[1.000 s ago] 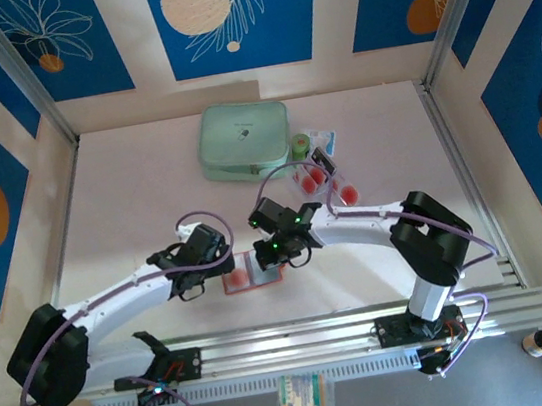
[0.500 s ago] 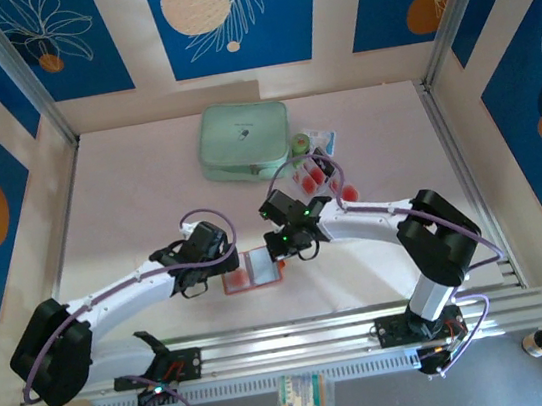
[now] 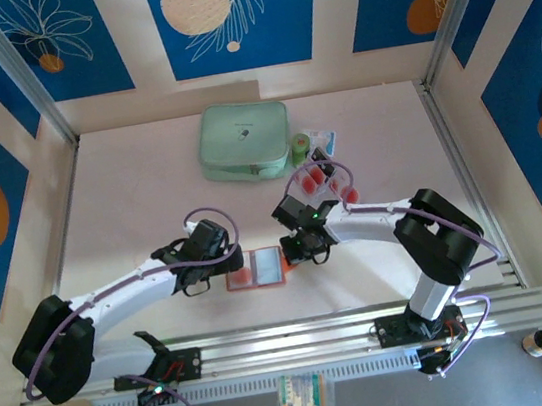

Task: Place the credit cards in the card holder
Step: Touch the card holder at the bottom-center of the table, then flip over the card slot on the card holder.

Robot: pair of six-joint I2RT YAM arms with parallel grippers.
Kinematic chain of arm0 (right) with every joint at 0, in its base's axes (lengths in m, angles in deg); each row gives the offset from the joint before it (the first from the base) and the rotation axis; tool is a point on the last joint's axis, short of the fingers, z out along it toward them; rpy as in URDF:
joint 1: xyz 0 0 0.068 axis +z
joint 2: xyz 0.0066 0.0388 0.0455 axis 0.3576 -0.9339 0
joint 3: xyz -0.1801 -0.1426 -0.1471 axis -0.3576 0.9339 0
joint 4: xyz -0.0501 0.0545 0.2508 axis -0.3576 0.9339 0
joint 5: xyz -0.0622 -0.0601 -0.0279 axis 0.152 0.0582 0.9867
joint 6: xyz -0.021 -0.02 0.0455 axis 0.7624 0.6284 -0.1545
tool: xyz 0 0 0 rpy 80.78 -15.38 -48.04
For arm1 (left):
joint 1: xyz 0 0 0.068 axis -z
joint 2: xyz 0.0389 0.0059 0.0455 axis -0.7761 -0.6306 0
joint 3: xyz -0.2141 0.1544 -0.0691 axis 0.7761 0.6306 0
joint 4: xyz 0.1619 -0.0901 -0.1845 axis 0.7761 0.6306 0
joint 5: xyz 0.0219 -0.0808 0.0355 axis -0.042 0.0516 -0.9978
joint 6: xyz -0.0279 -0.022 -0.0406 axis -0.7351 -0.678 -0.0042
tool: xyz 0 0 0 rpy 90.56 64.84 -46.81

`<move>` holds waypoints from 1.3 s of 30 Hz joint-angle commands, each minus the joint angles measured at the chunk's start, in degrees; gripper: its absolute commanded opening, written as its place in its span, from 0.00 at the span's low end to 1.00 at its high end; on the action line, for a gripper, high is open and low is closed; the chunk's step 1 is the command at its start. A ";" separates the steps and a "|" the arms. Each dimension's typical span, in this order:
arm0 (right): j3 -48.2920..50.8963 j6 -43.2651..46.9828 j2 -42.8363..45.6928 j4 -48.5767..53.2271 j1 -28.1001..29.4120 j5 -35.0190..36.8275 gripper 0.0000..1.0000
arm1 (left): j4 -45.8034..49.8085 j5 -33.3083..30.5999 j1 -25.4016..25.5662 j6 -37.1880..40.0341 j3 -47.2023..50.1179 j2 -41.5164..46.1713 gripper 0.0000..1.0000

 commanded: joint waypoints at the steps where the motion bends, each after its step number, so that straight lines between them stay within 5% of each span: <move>1: 0.97 1.04 2.16 1.82 -0.76 1.30 0.02 | -1.29 1.89 -0.54 0.40 -1.41 -0.11 1.00; 14: -5.08 1.33 5.11 2.55 -1.36 -3.95 0.02 | -3.67 4.02 1.12 -0.91 -1.49 -0.71 1.00; 39: -7.05 -4.25 -9.42 -7.18 -1.85 -15.23 0.01 | -5.03 1.30 6.73 -1.11 -0.52 -4.42 1.00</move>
